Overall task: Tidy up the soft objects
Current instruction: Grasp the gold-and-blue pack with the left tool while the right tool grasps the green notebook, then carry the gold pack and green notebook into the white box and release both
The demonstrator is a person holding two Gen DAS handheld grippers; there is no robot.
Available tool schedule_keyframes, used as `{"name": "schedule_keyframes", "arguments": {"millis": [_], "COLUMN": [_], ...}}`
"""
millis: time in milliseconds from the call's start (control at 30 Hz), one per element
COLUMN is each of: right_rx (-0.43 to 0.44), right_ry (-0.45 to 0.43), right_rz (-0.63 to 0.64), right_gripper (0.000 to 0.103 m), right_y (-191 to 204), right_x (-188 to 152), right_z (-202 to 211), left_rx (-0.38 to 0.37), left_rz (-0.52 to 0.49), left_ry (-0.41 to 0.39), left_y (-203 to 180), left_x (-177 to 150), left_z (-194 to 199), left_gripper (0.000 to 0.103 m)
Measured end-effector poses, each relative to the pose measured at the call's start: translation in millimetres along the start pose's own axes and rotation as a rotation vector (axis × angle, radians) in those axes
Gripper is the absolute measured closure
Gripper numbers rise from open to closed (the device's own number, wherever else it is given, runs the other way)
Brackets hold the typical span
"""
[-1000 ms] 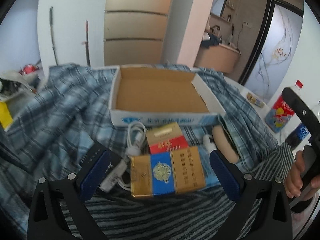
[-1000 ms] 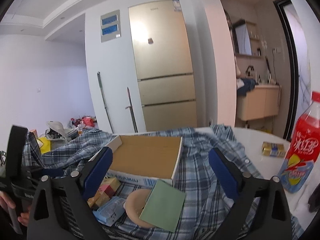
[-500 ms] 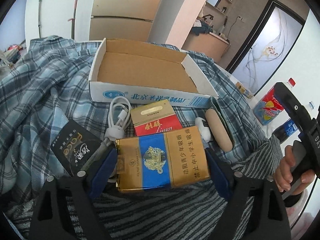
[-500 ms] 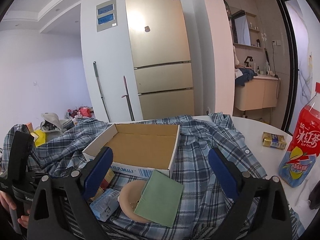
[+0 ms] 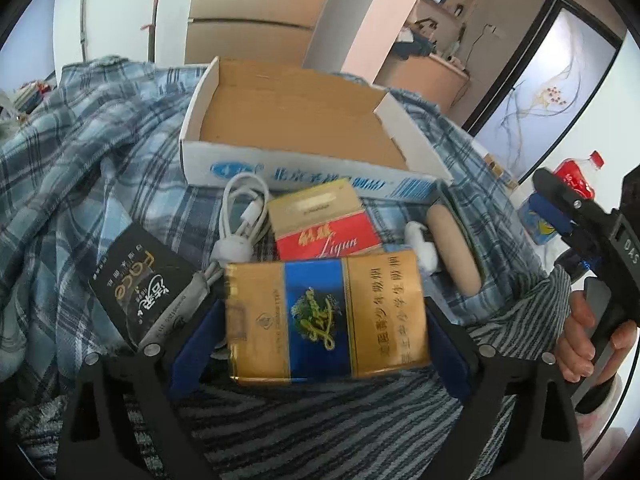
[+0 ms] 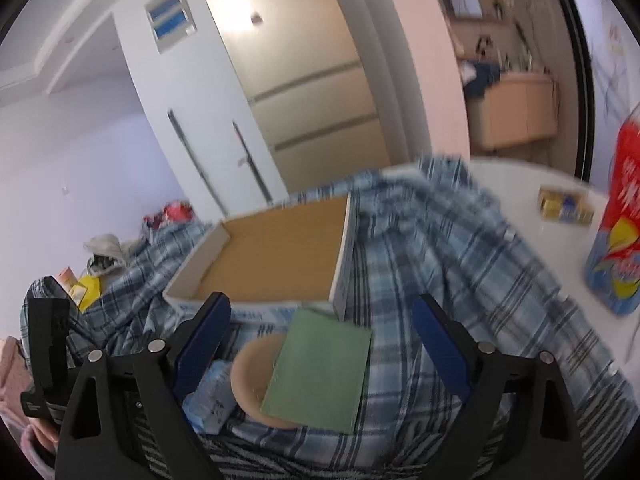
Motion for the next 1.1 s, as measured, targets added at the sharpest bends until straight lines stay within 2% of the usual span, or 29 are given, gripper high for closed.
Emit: {"name": "schedule_keyframes", "arguments": {"millis": [67,167,267,333,600,800,933,967,1100], "right_rx": [-0.006,0.024,0.048,0.070,0.082,0.078,0.069,0.066,0.055], "right_ry": [0.061,0.137,0.219,0.265,0.369,0.391,0.399,0.403,0.413], "right_rz": [-0.011,-0.018,0.001,0.018,0.009,-0.041,-0.031,-0.030,-0.027], "right_gripper": [0.016,0.019,0.026,0.028,0.034,0.034,0.033,0.030,0.029], "right_y": [-3.3,-4.5,-0.4,4.4,3.8,-5.1,-2.4,-2.0,-1.5], "right_x": [-5.3,-11.9,-19.6,-25.0,-35.3,-36.1,-36.0,-36.2,-36.2], "right_z": [-11.9,-26.3,-40.3,-47.5,-66.4,-70.3,-73.3,-74.3,-78.3], "left_rx": [-0.004,-0.008,-0.036,-0.058,0.030,0.111,0.142,0.145,0.148], "left_rz": [0.002,-0.005,-0.036,-0.062,-0.156,-0.178,-0.190,-0.191,-0.197], "left_ry": [-0.012,-0.026,-0.068,-0.117,-0.401,-0.569,-0.609,-0.615,-0.618], "left_y": [0.5,-0.8,-6.9,-12.0,-29.7,-36.0,-39.8,-39.8,-41.8], "left_x": [0.1,-0.5,-0.4,-0.9,-5.9,-7.5,-11.9,-12.5,-14.4], "left_z": [2.1,5.1,13.5,23.1,72.5,99.8,108.0,109.5,109.5], "left_gripper": [0.007,0.015,0.015,0.015,0.015,0.015,0.015,0.015,0.015]}}
Point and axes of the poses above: each gripper's, at about its wrist camera, not at the fingertips, and z roughly against the way its jaws point, y to its left, x to its top, the point moved 5 cm from there along -z, roughly the way its jaws point, and after that the axes turned 5 degrees about y, right-handed, at the moved point
